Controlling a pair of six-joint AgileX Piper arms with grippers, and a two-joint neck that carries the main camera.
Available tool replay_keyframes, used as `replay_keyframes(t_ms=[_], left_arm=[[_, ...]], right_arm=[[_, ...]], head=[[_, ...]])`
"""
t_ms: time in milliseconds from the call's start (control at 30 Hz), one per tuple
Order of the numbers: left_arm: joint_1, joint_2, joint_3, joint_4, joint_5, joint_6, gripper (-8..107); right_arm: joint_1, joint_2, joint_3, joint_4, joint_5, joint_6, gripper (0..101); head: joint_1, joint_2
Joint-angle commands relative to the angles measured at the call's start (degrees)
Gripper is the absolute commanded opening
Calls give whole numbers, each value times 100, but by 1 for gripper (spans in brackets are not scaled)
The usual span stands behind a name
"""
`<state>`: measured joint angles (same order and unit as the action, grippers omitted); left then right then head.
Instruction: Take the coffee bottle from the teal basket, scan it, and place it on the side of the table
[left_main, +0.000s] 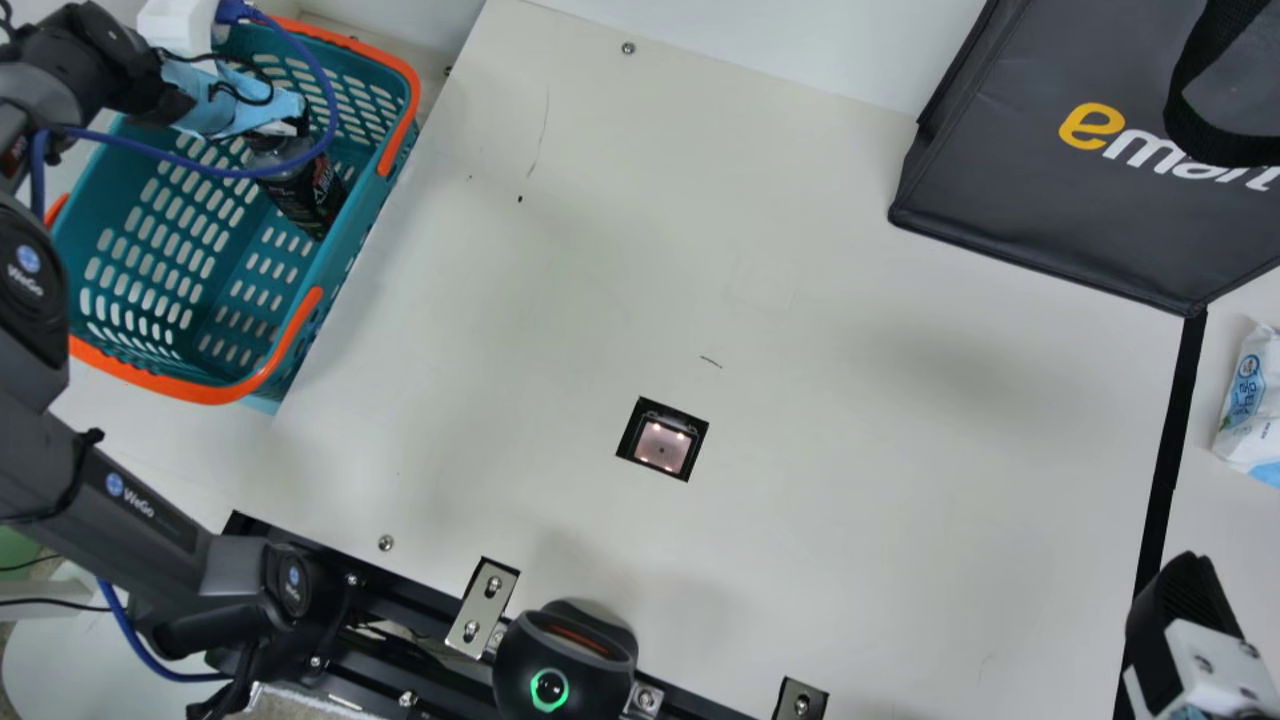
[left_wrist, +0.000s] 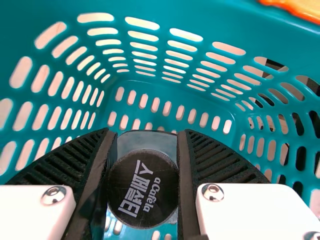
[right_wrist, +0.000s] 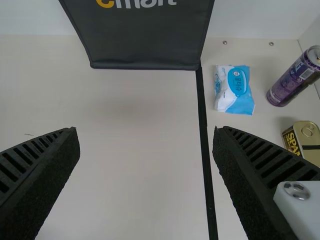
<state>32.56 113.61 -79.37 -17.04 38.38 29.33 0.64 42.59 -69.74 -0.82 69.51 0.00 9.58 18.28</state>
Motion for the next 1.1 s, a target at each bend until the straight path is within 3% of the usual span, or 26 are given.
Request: replay_keyframes(t_ms=[0, 1067], left_arm=[[15, -83, -11, 39, 51, -24, -8], [108, -1804, -852, 375, 1566, -207, -8]], right_arm=[[0, 0, 0, 0, 0, 0, 95], [0, 0, 0, 0, -7, 0, 95]], head=[[-166, 14], [-166, 14]])
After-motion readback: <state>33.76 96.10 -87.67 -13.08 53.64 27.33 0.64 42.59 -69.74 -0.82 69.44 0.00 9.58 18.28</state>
